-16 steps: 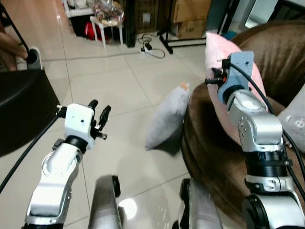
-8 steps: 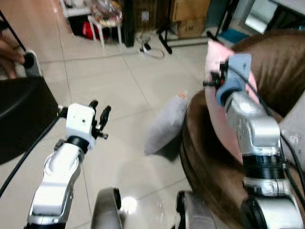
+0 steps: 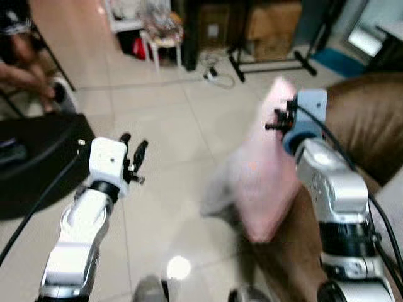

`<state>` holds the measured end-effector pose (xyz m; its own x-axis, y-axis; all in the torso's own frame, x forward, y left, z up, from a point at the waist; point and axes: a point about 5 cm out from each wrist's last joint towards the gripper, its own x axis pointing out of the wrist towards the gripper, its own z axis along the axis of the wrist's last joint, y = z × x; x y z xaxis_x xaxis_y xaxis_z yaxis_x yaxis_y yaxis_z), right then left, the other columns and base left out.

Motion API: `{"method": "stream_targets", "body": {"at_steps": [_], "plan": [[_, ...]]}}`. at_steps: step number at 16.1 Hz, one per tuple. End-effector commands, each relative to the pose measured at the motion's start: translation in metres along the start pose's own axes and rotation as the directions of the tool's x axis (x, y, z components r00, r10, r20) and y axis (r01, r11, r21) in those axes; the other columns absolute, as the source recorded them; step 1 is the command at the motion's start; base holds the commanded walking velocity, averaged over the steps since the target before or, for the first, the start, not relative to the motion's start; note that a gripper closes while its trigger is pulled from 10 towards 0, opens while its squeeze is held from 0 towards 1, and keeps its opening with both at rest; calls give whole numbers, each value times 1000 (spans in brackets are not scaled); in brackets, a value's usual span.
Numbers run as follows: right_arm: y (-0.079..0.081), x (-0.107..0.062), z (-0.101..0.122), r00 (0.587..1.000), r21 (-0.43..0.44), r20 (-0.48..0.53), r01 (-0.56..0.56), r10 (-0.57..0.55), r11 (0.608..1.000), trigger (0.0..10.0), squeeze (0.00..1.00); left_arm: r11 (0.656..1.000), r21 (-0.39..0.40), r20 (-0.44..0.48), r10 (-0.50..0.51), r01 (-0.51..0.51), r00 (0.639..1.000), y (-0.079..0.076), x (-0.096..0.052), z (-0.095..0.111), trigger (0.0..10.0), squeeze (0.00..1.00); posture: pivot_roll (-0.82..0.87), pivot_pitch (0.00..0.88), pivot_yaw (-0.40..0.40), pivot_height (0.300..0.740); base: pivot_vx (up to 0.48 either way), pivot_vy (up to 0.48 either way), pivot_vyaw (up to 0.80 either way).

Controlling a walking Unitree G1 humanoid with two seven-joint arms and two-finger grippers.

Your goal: Move the pillow to the sofa from floor

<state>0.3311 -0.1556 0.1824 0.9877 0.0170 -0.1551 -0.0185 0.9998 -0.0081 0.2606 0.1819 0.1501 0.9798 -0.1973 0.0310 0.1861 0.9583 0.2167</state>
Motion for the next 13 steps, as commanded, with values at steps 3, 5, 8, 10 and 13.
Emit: {"method": "stream_targets", "body": {"at_steps": [3, 5, 8, 10, 13], "plan": [[2, -15, 11, 997, 40, 80, -2, -1, 999, 10000, 0, 999, 47, -5, 3, -3, 1000, 4, -1, 0, 10000, 0, -2, 0, -35, 740, 0, 0, 0], [3, -25, 15, 992, 120, 125, -13, -2, 993, 10000, 0, 998, 59, -2, 3, -2, 1000, 6, 1, 3, 10000, 0, -2, 0, -30, 740, 0, -139, 0], [9, -39, -2, 995, 115, 98, -40, 28, 993, 10000, 0, 997, 71, -9, -11, 12, 1000, 5, 0, 3, 10000, 0, -8, 0, -19, 740, 0, -353, 0], [14, -47, -14, 998, 137, 60, -38, 30, 990, 10000, 0, 997, 77, -17, -19, 20, 1000, 6, -2, 2, 10000, 0, -12, 0, -12, 740, 0, -362, 0], [17, -48, -17, 999, 155, 46, -33, 26, 987, 10000, 0, 996, 83, -16, -25, 26, 1000, 7, 0, 4, 10000, 0, -9, 0, -8, 740, 0, -348, -788]]}}
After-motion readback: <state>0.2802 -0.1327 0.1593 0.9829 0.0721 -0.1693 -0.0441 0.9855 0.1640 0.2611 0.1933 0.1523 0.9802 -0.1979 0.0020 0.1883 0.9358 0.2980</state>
